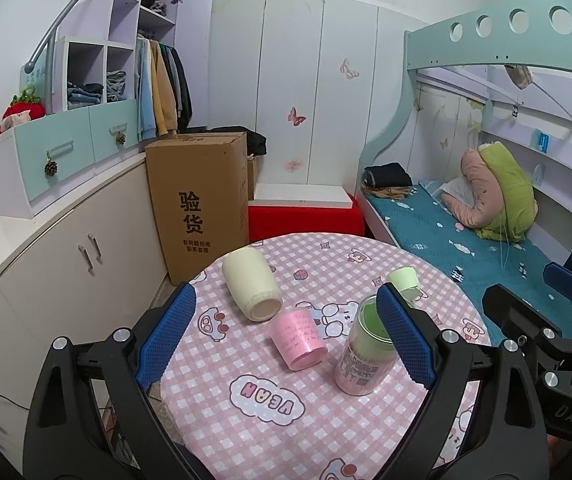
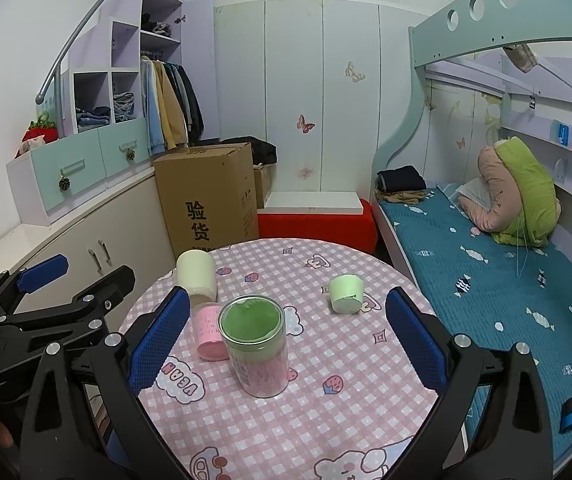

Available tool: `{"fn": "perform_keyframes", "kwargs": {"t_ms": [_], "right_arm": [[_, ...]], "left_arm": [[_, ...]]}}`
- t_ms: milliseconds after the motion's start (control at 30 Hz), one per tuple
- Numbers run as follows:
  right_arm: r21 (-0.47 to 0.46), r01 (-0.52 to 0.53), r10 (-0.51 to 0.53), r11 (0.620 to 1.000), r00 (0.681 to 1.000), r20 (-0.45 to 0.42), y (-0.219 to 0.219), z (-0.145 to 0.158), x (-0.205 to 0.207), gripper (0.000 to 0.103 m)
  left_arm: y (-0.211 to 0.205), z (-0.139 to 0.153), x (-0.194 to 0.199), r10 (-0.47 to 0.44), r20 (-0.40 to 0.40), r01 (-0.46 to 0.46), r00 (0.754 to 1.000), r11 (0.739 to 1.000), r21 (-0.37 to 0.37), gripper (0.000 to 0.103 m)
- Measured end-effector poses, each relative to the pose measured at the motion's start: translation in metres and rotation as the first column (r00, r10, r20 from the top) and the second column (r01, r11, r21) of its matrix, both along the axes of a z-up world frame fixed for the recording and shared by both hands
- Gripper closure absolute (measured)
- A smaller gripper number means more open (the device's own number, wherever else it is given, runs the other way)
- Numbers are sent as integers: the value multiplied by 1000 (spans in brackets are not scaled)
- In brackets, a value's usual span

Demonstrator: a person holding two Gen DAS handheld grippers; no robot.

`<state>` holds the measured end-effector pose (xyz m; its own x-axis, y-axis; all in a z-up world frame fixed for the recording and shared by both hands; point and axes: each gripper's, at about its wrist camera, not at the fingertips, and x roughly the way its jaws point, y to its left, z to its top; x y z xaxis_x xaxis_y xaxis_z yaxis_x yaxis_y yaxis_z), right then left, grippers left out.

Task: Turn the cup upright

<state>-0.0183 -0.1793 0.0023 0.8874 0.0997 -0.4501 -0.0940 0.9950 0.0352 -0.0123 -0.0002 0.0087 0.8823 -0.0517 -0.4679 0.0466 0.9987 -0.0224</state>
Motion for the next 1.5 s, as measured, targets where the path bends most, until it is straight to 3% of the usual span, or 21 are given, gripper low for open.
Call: {"fn": "perform_keyframes", "kwargs": {"t_ms": [1500], "right_arm": [[18,1,-1,1000,1000,7,-6,5,4,8]], "left_arm": [[-2,9,4,12,36,-13,999,1000,28,11]]}}
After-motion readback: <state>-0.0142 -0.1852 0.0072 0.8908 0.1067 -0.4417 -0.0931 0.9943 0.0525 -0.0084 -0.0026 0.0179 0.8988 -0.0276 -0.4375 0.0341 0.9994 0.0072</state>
